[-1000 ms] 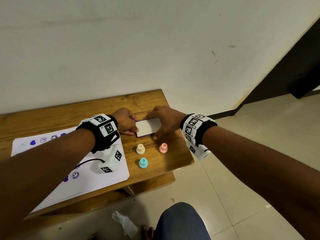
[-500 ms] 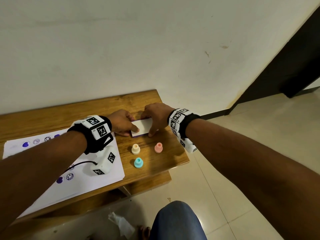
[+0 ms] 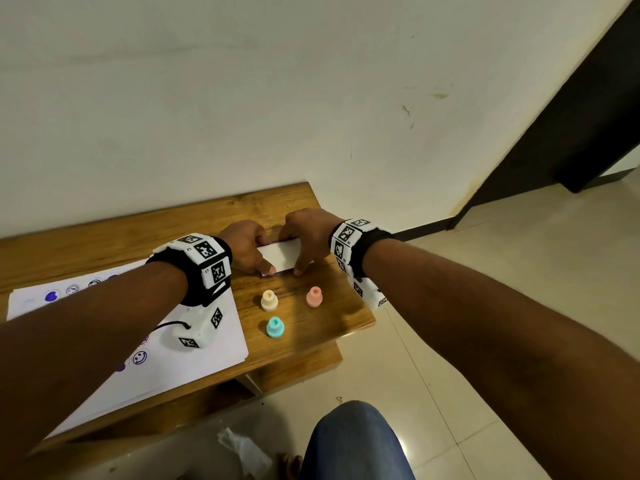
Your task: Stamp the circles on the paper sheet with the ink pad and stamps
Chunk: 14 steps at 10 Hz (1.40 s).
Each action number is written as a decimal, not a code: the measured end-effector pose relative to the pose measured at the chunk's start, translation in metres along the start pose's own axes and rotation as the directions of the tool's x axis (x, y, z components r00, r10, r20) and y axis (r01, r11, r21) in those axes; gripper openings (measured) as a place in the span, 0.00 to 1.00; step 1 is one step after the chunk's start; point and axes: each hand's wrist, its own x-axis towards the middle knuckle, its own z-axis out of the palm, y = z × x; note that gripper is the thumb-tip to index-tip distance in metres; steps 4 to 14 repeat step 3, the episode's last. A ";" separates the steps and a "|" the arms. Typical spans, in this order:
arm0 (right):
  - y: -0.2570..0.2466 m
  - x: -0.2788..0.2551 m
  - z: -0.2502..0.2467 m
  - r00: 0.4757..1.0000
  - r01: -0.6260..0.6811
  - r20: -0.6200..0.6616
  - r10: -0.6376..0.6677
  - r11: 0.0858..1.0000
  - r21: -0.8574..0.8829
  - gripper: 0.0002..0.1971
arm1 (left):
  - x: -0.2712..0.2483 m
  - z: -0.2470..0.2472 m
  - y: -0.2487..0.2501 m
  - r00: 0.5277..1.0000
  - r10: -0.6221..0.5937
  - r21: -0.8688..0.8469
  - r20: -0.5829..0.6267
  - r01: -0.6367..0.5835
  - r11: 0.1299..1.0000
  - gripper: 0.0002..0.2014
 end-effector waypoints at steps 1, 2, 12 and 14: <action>-0.002 -0.002 0.001 1.000 -0.015 0.002 0.015 0.999 0.033 0.39 | -0.004 0.000 -0.002 1.000 0.019 -0.020 0.004 -0.019 1.000 0.27; -0.001 -0.003 0.010 0.999 -0.034 -0.020 0.036 0.997 0.068 0.41 | -0.008 0.001 -0.007 0.999 0.035 -0.071 0.037 -0.032 0.997 0.26; 0.002 -0.010 0.017 0.996 -0.069 -0.044 0.078 0.983 0.172 0.49 | -0.012 -0.001 -0.018 0.997 -0.043 -0.313 0.056 0.059 0.948 0.32; 0.002 -0.010 0.017 0.996 -0.069 -0.044 0.078 0.983 0.172 0.49 | -0.012 -0.001 -0.018 0.997 -0.043 -0.313 0.056 0.059 0.948 0.32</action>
